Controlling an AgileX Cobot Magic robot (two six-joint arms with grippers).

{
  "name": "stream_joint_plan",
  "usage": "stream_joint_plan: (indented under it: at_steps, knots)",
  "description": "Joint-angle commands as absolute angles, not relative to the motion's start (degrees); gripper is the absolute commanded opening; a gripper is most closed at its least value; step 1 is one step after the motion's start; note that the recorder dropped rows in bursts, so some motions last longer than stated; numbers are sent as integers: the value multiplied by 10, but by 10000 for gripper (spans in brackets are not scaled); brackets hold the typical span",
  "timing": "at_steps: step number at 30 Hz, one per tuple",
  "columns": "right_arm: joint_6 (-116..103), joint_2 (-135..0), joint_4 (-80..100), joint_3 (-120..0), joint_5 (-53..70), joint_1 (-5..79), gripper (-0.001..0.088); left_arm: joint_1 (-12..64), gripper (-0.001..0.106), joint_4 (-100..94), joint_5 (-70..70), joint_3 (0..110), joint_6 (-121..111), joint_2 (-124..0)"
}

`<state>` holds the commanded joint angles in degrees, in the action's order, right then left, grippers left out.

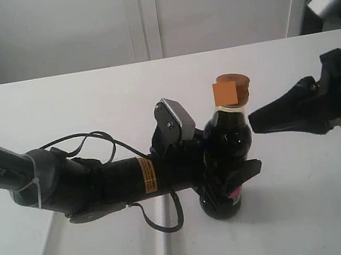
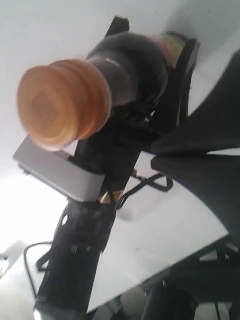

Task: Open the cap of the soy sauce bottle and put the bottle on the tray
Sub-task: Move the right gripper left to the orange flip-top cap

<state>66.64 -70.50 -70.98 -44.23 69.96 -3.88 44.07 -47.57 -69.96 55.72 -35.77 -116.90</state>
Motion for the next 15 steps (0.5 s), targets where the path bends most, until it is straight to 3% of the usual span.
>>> stream_joint_plan:
  at_steps: [7, 15]
  knots:
    - [683, -802, -798, -446, 700, -49, 0, 441, 0, -476, -700, 557, -358, -1169]
    - [690, -808, -830, -446, 700, -45, 0, 441, 0, -476, -700, 557, -353, -1169]
